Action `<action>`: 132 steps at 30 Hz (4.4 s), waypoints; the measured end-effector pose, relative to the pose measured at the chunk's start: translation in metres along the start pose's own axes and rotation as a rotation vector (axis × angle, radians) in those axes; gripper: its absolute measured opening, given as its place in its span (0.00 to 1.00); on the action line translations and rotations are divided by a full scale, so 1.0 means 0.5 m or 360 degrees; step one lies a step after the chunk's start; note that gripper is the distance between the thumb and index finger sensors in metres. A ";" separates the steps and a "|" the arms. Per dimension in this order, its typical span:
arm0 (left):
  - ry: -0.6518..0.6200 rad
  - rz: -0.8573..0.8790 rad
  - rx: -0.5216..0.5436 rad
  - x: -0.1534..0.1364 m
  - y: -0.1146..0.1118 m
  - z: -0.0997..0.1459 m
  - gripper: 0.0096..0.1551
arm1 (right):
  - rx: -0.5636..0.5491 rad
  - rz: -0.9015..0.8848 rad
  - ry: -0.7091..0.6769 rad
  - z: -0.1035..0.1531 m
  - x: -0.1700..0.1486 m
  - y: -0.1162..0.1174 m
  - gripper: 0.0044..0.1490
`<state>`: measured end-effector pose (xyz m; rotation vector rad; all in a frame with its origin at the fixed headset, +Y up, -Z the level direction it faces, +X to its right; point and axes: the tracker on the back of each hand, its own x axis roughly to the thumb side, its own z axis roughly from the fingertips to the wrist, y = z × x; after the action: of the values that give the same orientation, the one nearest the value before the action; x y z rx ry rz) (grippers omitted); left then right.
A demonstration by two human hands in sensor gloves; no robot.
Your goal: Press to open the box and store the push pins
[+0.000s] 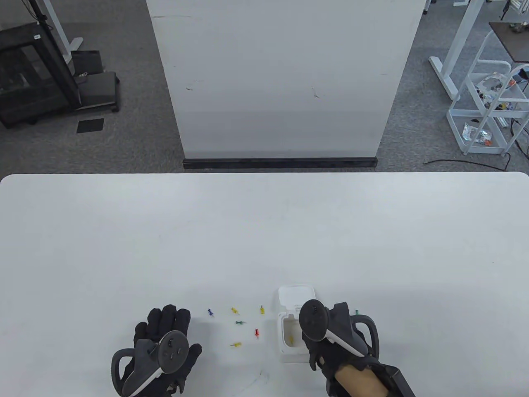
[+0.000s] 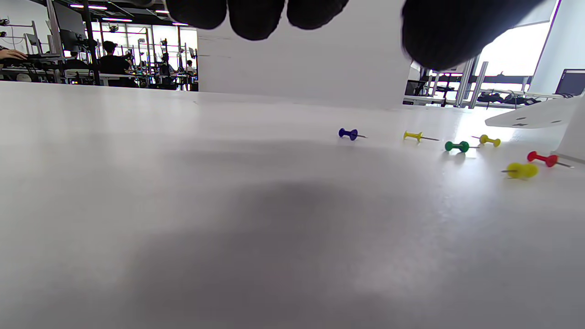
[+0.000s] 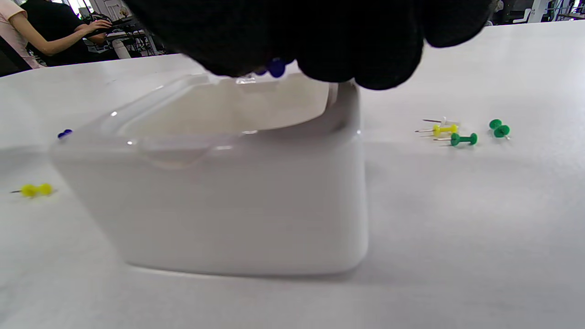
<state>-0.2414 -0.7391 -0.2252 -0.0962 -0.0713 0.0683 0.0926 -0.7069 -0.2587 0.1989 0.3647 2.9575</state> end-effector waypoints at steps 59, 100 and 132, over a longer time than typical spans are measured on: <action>0.0009 0.0014 -0.0026 -0.004 0.001 -0.004 0.49 | -0.0100 -0.0073 0.0555 -0.067 -0.214 0.037 0.28; 0.0002 0.0012 -0.0020 -0.002 0.000 -0.003 0.48 | -0.0018 -0.0440 -0.0131 -0.010 -0.047 -0.010 0.28; -0.0006 0.0017 -0.0035 -0.002 0.000 -0.004 0.48 | -0.0019 -0.0017 0.0382 -0.069 -0.193 0.062 0.31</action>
<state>-0.2423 -0.7396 -0.2275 -0.1184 -0.0753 0.0783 0.1778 -0.7611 -0.2951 -0.1606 0.3755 2.9779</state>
